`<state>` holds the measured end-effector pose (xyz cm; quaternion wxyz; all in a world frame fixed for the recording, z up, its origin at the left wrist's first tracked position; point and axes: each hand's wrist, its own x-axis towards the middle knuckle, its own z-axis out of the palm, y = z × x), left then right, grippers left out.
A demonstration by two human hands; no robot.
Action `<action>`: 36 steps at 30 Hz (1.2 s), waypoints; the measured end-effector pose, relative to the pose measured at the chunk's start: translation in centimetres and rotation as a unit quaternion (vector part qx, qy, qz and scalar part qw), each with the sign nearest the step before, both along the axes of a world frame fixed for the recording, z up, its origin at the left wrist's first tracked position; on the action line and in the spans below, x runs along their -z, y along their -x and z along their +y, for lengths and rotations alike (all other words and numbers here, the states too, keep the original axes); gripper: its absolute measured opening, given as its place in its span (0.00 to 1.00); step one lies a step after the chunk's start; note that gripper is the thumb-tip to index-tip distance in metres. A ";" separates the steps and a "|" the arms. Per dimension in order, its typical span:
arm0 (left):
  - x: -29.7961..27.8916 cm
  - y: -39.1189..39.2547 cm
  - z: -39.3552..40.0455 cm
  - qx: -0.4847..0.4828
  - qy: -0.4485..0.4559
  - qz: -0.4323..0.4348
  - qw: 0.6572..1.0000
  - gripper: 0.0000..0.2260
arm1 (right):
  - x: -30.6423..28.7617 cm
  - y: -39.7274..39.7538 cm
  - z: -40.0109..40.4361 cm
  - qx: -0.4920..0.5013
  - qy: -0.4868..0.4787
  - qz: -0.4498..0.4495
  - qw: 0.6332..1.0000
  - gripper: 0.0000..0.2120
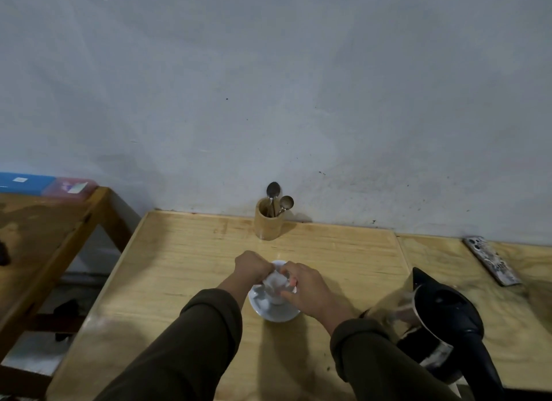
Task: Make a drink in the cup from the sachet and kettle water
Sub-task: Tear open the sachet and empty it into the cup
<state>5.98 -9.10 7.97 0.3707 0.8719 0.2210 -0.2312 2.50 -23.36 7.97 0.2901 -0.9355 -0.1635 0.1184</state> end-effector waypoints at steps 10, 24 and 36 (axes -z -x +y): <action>1.0 -0.8 0.7 -0.106 0.176 -0.009 0.979 0.07 | 1.1 -0.4 -0.3 0.116 -0.069 -0.009 0.991 0.07; 0.5 0.0 1.1 -0.085 0.189 -0.066 0.976 0.16 | 1.3 -2.3 0.2 0.124 -0.025 0.046 0.991 0.11; 0.6 0.3 0.9 -0.051 0.189 -0.073 0.978 0.13 | 1.3 -2.4 1.0 0.144 -0.029 0.047 0.988 0.15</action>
